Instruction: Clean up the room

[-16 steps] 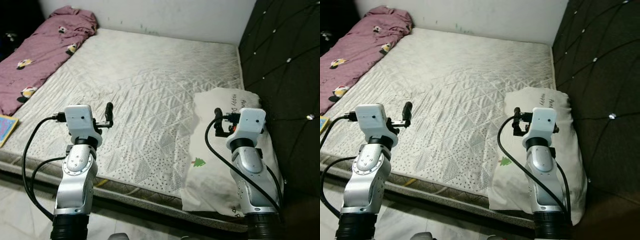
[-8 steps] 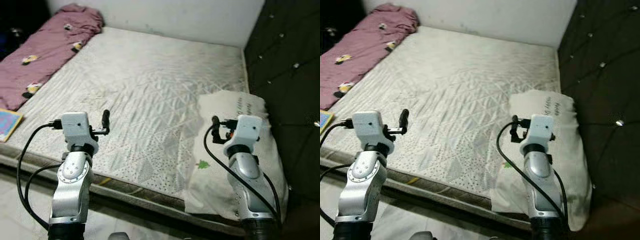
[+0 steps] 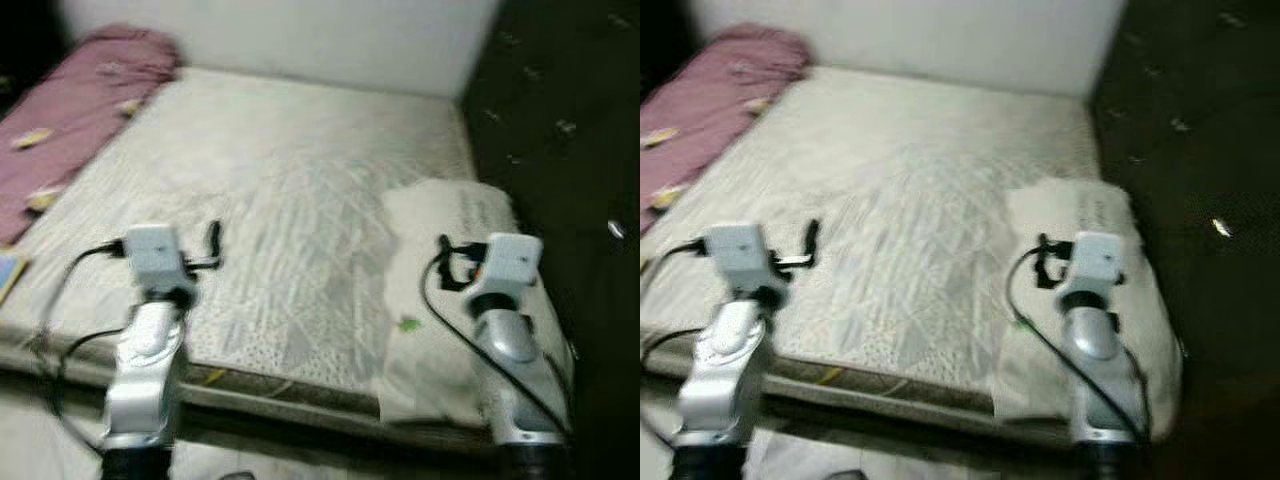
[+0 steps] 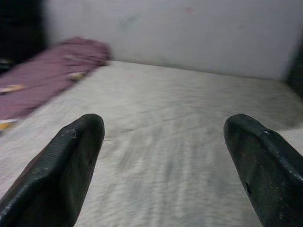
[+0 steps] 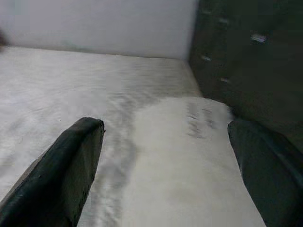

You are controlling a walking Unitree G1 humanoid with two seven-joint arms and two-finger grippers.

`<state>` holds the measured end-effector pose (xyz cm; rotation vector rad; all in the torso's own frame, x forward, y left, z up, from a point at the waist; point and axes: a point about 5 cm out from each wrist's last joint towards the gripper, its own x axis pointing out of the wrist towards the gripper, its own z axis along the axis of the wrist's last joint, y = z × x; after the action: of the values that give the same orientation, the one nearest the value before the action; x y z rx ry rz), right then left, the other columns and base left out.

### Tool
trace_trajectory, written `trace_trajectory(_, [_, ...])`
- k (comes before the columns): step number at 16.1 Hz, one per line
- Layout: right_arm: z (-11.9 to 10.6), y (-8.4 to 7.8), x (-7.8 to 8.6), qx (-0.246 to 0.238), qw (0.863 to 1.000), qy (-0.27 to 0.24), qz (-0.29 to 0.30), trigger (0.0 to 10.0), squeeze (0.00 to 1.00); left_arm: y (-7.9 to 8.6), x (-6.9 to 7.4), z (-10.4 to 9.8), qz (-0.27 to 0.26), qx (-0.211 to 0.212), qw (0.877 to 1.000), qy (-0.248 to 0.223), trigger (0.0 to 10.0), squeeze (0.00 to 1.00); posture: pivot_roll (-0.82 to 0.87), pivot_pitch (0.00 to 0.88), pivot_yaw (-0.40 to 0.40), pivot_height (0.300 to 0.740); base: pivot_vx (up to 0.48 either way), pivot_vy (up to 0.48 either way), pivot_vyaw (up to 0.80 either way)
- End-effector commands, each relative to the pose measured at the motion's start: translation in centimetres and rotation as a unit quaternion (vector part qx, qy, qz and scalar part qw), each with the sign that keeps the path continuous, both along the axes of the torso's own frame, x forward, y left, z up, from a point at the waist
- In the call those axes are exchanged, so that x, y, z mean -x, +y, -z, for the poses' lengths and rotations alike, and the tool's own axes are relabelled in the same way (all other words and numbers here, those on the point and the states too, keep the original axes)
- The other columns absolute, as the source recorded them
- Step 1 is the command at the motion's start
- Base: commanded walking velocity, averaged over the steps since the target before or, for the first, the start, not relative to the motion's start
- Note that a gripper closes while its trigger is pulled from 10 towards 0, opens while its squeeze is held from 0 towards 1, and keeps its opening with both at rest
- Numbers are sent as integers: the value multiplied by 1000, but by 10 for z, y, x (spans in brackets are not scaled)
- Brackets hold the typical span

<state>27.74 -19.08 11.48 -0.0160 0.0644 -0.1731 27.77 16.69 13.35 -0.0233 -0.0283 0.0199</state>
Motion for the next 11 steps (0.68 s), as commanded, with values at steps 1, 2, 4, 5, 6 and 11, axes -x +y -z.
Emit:
trace_trajectory(1, [-6, 2, 0, -1, 1000, -10, -1, 10000, 0, 2, -1, -4, 2, -1, 1000, -4, 10000, 0, -16, 0, 7, 740, 0, 476, -800])
trace_trajectory(2, [-7, 2, 0, 0, 1000, -11, -2, 10000, 0, 2, -2, -4, 3, -2, 1000, -4, 10000, 0, -17, 0, 6, 740, 0, 476, -800])
trace_trajectory(4, [-7, 2, 0, 1, 1000, -10, -4, 10000, 0, 0, -3, -3, 5, -1, 1000, -4, 10000, 0, -17, 0, 4, 740, 0, 471, -800])
trace_trajectory(5, [-7, 2, 0, 0, 1000, -9, -6, 10000, 0, -1, -3, -3, 6, 0, 1000, -4, 10000, 0, -14, 0, 3, 740, 0, 476, -800])
trace_trajectory(6, [-7, 3, -1, 0, 1000, -10, -8, 10000, 0, -2, -2, -3, 6, 1, 1000, -3, 10000, 0, -12, 0, 1, 740, 0, 472, -581])
trace_trajectory(11, [-9, 7, -4, -1, 1000, -12, -18, 10000, 0, 0, -3, -4, 2, -1, 1000, -7, 10000, 0, -7, 0, -4, 740, 0, 475, 0])
